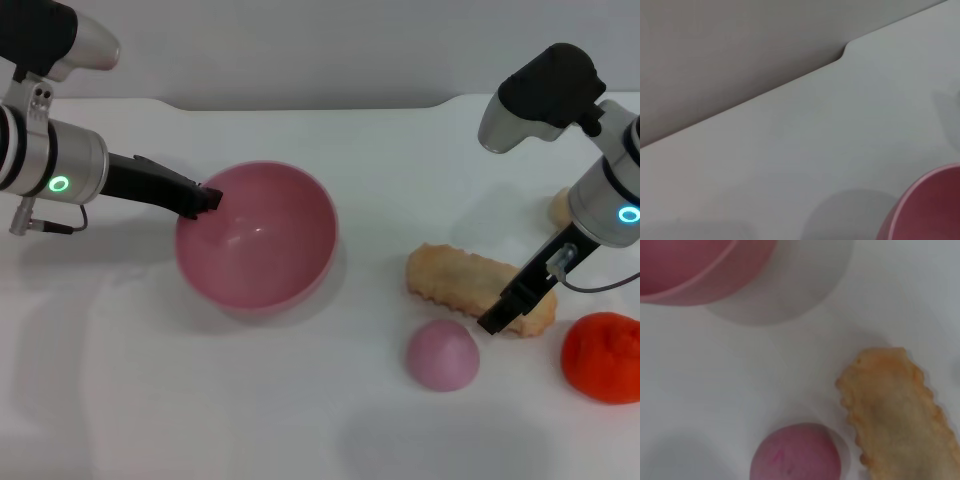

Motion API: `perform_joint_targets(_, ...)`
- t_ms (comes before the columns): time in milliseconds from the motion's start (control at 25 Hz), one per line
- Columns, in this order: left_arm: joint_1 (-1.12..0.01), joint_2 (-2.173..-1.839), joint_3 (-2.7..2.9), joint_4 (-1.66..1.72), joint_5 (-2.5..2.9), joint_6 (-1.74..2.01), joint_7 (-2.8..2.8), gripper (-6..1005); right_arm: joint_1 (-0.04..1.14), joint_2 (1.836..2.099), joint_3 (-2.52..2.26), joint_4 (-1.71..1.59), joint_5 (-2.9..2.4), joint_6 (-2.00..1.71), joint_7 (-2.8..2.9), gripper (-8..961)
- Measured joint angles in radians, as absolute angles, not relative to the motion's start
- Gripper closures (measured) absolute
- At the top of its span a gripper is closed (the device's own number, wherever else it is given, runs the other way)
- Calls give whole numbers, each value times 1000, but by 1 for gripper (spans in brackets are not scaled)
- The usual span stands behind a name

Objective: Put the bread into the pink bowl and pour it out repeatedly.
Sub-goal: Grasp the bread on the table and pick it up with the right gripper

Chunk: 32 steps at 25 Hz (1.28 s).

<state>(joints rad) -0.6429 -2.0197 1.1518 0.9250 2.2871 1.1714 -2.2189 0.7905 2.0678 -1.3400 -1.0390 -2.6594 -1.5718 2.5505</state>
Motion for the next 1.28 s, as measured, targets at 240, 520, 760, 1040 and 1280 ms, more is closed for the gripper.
perform_joint_targets(240, -644, -2025, 1152, 926, 2287, 1176, -2222, 923, 792, 2067, -1339, -1017, -2662, -1541, 2528, 318)
perform_joint_targets(520, -640, -2029, 1152, 935, 2287, 1179, -2231, 921, 800, 2064, -1338, -952, -2687, -1489, 2512, 319)
perform_joint_targets(760, -638, -2031, 1152, 936, 2287, 1180, -2232, 919, 799, 2063, -1338, -948, -2709, -1468, 2511, 320)
perform_joint_targets(1040, -637, -2036, 1155, 936, 2287, 1181, -2232, 917, 793, 2066, -1337, -948, -2751, -1441, 2511, 321)
perform_joint_targets(1280, -634, -2038, 1157, 936, 2287, 1184, -2232, 915, 790, 2068, -1345, -952, -2752, -1419, 2513, 322)
